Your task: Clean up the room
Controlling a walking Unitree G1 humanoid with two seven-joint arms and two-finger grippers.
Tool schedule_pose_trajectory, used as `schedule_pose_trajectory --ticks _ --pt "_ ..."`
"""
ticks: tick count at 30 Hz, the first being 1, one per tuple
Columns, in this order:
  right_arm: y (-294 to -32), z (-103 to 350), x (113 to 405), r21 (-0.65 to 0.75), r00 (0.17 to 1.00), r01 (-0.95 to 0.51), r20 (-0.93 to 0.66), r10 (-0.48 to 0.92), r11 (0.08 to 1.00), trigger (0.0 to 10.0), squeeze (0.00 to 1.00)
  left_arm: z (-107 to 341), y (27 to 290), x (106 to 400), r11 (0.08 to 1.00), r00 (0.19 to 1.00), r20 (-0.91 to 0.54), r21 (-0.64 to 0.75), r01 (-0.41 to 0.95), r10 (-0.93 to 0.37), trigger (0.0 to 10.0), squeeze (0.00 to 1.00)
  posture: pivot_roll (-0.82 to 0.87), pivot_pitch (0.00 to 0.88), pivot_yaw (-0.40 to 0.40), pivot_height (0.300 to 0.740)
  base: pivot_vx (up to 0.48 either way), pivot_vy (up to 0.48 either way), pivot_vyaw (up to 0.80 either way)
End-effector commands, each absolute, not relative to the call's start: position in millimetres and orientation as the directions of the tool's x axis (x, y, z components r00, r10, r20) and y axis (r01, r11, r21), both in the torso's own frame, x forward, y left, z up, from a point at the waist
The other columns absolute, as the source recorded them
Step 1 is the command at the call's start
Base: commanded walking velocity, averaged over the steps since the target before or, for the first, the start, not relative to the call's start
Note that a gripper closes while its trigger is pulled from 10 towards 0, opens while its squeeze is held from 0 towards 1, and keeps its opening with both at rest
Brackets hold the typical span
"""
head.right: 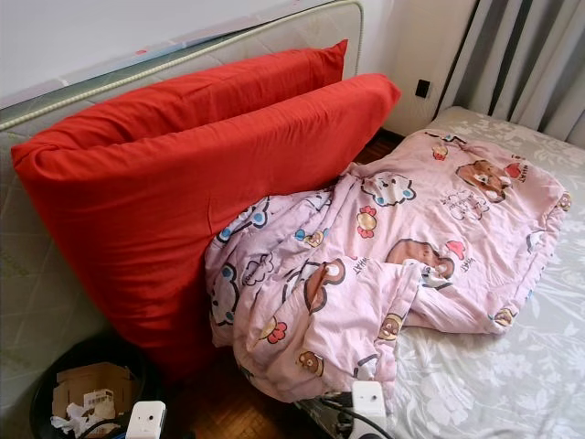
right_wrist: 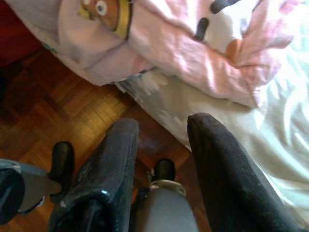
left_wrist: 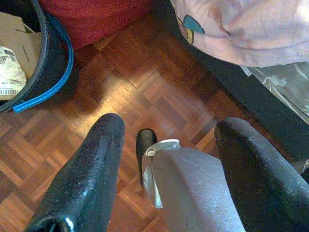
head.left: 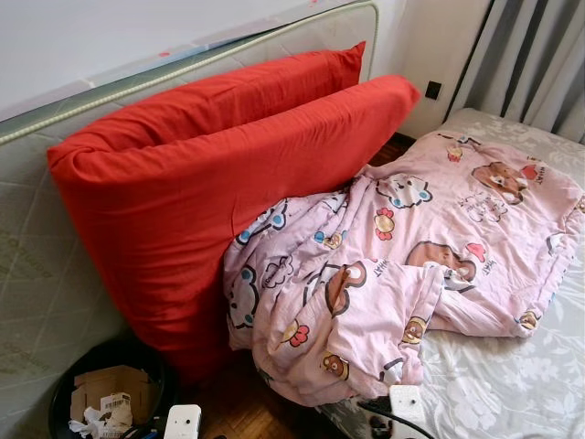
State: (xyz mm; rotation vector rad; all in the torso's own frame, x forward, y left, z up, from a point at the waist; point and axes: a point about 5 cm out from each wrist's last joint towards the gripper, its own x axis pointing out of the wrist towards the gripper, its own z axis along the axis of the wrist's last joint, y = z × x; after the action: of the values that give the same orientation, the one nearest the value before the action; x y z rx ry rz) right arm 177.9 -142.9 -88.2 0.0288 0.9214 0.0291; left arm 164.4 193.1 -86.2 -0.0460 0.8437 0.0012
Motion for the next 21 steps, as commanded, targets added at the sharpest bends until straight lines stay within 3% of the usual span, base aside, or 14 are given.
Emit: schedule_pose_trajectory --ticks 1,11,21 --pt "-141 -89 176 0.032 0.601 -0.019 -0.798 0.037 0.999 10.0 0.0 -88 193 161 0.999 0.653 -0.757 -0.04 -0.021 -0.017 10.0 0.0 0.12 0.064 0.008 0.74 0.0 0.0 0.0" --pt "-159 -90 172 0.016 0.595 -0.004 -0.804 0.015 1.0 10.0 0.0 -88 193 161 0.999 0.654 -0.756 -0.042 -0.021 -0.018 10.0 0.0 0.12 0.065 0.007 0.74 0.0 0.0 0.0" --pt "-159 -90 172 0.016 0.595 -0.004 -0.804 0.015 1.0 10.0 0.0 -88 193 161 0.999 0.654 -0.756 -0.042 -0.021 -0.018 10.0 0.0 0.12 0.065 0.007 0.74 0.0 0.0 0.0"
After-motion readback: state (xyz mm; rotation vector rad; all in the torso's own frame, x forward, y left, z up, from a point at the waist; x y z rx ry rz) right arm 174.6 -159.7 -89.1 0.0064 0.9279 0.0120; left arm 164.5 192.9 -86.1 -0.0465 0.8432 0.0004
